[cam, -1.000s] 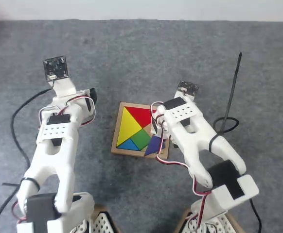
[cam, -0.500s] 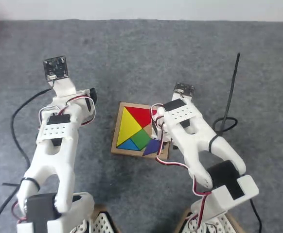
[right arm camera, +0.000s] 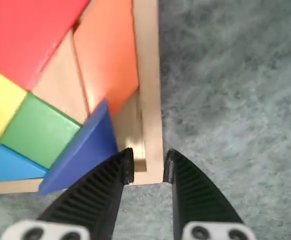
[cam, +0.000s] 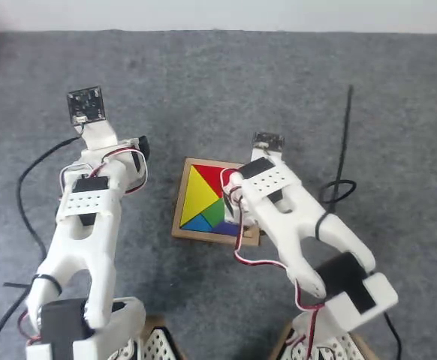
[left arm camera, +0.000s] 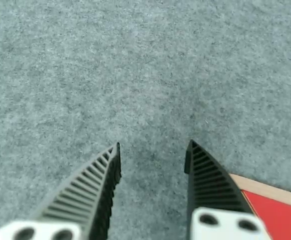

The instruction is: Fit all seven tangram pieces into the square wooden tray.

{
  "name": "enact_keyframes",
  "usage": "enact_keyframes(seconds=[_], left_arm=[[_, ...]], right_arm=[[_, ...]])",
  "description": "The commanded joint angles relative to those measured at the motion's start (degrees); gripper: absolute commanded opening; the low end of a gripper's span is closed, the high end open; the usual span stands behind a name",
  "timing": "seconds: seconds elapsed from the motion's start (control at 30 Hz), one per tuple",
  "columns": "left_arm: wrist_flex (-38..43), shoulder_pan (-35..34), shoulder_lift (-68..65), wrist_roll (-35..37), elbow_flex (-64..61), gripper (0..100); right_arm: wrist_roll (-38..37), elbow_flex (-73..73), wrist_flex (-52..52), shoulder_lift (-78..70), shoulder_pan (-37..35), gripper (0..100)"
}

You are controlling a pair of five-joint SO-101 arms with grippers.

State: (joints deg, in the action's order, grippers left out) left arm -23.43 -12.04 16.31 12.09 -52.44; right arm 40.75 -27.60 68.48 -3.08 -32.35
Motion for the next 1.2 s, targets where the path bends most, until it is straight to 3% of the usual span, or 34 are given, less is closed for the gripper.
enact_keyframes(seconds=[0.0,0.23,0.57,1.17], left_arm=[[1.4,-0.2,2.4,0.6,0.3,21],[1.4,-0.2,2.4,0.6,0.3,21],[1.3,-0.4,2.4,0.6,0.3,21],[1.4,-0.3,2.4,0.6,0.3,21]], right_arm=[[-0.6,2.4,0.9,8.8,1.3,10.7],[-4.4,2.2,0.0,19.1,-0.7,11.0],[-6.0,1.0,-8.0,9.0,-12.1,11.0],[-6.3,1.0,-4.4,2.2,-3.0,10.9]])
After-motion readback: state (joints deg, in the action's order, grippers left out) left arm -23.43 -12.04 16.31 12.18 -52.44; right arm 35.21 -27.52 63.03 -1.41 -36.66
